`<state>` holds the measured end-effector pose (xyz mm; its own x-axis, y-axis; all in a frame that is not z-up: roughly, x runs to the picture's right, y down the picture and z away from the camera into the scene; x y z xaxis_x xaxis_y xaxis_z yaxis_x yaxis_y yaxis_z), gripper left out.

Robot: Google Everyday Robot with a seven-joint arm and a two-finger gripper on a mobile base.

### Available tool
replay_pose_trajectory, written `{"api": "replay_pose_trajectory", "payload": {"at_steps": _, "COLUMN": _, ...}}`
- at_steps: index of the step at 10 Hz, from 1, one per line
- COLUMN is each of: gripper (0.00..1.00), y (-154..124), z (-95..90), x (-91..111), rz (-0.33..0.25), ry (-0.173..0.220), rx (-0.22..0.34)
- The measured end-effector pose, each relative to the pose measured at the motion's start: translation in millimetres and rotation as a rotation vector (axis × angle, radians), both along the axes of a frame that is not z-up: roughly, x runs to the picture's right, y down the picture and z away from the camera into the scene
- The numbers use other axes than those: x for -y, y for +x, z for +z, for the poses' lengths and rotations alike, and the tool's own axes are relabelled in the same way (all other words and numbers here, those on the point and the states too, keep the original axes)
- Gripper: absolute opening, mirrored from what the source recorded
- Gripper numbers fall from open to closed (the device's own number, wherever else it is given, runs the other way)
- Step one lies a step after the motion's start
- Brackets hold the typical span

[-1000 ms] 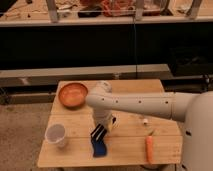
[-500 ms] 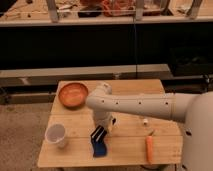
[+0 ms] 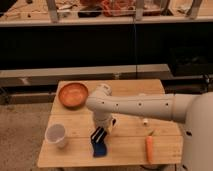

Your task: Place the eraser on the white sponge

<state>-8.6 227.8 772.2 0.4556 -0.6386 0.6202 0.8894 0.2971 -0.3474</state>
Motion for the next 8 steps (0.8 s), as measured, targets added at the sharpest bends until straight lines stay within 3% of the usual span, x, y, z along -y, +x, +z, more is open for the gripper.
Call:
{"api": "replay_pose_trajectory", "payload": {"at_steps": 7, "gripper": 0.04, "y": 0.3, "z": 1.2, "x": -6.5, "rz": -0.005, "ry": 0.002, "rx": 0.006}}
{"api": "replay_pose_trajectory", "payload": {"at_steps": 8, "gripper": 0.08, "y": 0.4, "z": 1.5, "x": -7.7, "rz": -0.005, "ry": 0.002, "rx": 0.008}}
